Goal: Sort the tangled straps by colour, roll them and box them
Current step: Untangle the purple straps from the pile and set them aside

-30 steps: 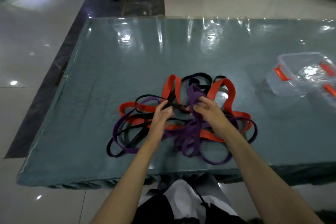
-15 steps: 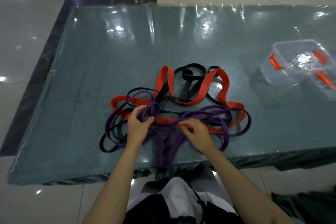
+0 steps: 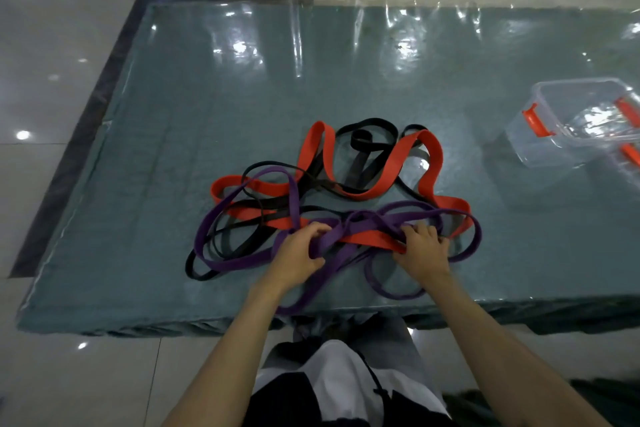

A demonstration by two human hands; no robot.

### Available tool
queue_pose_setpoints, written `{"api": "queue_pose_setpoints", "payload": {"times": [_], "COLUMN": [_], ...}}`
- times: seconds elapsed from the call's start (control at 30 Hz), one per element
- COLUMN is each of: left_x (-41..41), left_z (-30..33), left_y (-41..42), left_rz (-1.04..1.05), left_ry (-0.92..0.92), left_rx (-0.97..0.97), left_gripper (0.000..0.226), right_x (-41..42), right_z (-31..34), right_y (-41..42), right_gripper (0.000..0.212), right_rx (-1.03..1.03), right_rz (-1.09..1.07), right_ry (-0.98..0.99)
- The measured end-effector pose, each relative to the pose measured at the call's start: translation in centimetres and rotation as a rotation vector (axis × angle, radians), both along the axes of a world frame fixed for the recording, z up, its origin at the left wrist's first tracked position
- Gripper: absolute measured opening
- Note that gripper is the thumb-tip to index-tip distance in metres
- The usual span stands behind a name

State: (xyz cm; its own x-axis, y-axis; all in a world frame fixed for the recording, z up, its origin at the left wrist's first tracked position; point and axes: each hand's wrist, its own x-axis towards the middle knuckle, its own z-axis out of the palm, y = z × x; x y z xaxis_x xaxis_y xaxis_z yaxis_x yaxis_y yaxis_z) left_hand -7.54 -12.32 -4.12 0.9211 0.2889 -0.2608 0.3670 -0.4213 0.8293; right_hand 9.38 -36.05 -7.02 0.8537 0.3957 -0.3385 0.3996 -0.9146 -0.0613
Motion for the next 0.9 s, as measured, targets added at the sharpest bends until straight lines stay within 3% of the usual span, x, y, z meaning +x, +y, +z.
{"api": "queue_pose_setpoints", "payload": {"times": [0.17, 0.33, 0.43, 0.6, 0.77, 0.9], "left_x": [0.7, 2.2, 2.7, 2.7, 0.9, -0.3], "left_z": [-1.4, -3.7, -4.1, -2.7, 1.3, 4.5], "left_y": [-3.0, -7.0, -8.1, -7.0, -5.5, -4.7], "left_rz": [-0.098, -0.229, -0.183, -0.086, 0.143, 0.343], "left_ry": [0.15, 0.426, 0.453, 0.367, 0.231, 0.115], "left_rx": [0.13, 0.515, 0.665, 0.59, 0.555, 0.378], "left_gripper": [0.088, 0.093, 0.09, 0.071, 0.047, 0.046], "right_x": [1.6, 4.0, 5.8, 8.2, 9.9, 10.4], "right_z": [0.3, 1.3, 2.2, 2.7, 2.3, 2.1], "right_y": [-0.1, 0.1, 0.7, 0.9, 1.0, 1.3], "right_gripper": [0.041, 0.037, 0.031, 0.043, 0.031, 0.029], "right_rx": [0.197, 0.327, 0.401, 0.416, 0.49, 0.515], "right_rz": [0.008, -0.025, -0.01, 0.003, 0.006, -0.005], "right_ry": [0.044, 0.044, 0.105, 0.167, 0.242, 0.279]}}
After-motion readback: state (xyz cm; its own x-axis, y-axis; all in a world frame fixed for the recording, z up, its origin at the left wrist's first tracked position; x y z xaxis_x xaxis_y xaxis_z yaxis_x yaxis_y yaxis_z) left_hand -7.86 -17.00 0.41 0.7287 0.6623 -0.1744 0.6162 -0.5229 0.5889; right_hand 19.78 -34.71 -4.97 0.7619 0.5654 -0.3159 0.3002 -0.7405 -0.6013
